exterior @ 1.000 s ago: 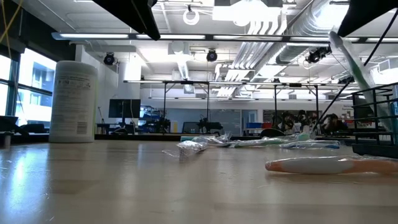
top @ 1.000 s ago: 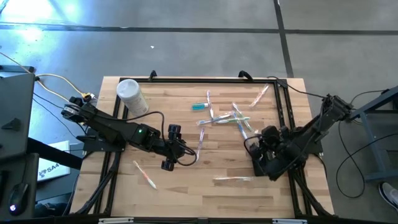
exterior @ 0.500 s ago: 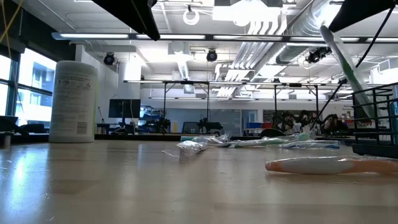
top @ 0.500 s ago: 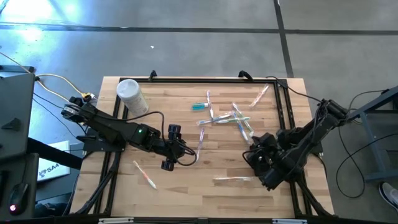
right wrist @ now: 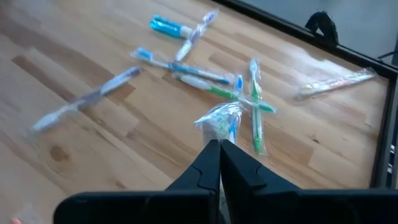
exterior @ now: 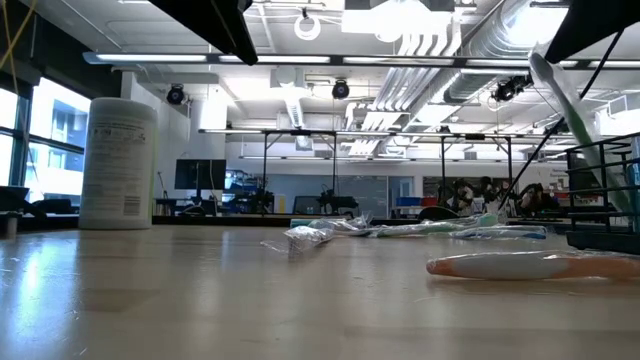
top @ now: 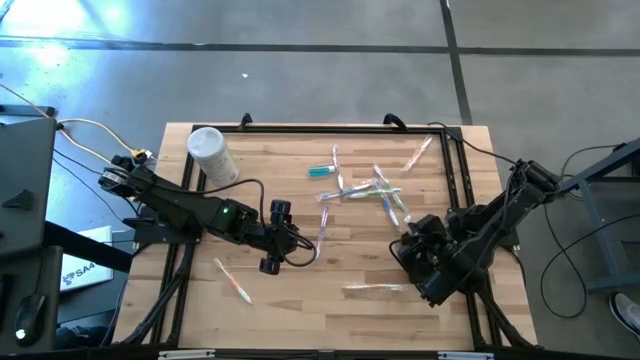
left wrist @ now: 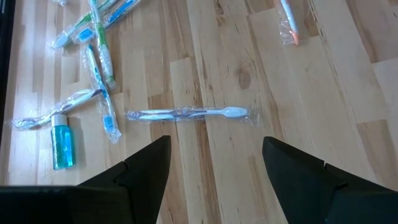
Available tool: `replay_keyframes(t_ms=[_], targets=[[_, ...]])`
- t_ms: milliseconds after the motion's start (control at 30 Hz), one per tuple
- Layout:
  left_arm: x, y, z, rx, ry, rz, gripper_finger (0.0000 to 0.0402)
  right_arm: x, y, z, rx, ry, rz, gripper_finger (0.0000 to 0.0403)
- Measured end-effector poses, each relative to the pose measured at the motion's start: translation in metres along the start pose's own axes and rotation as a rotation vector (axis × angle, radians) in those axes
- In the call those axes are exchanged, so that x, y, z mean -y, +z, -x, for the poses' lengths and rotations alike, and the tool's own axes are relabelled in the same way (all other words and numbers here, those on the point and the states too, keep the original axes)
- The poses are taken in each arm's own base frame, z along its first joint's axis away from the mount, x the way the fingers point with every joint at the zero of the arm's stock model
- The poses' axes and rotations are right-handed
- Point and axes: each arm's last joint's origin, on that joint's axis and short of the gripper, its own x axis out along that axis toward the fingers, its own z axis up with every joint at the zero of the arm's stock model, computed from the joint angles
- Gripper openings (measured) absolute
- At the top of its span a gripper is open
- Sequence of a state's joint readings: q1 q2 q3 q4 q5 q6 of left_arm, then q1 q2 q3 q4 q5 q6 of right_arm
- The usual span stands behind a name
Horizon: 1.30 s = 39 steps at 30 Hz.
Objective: Pick & Place toothbrushing station
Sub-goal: Adjust the green toothbrush in the black mesh organizer
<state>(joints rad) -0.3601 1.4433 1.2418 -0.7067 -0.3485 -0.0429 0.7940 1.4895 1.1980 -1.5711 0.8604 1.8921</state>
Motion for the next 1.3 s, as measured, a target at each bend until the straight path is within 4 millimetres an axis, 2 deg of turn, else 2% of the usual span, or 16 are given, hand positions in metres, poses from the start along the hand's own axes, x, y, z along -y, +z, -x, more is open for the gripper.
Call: replay_keyframes(t_ms=[200,633,900,1100,1300], targets=[[-0.0001,0.0000,0.0000,-0.001,0.000,-0.004,0.0250,-0.0007,0.0022,0.0001,0.077,0.027,-0.038,0.0003],[0.0000,0.0002,0.0002,0.000,0.000,-0.009,0.0250,0.0005,-0.0015,0.0000,-0.052,-0.019,-0.068,0.0003],[-0.0001,0.0005,0.0002,0.003,0.000,-0.010,0.0250,0.0004,-0.0015,-0.0006,-0.069,-0.027,-0.080,0.0006],[0.0000,0.0005,0.0002,0.003,0.000,-0.010,0.0250,0.0001,-0.0006,-0.0019,-0.074,-0.034,-0.086,0.0037],[0.0000,0.0004,0.0001,0.002,-0.001,-0.010,0.0250,0.0005,-0.0006,-0.0018,-0.081,-0.036,-0.081,0.0098]])
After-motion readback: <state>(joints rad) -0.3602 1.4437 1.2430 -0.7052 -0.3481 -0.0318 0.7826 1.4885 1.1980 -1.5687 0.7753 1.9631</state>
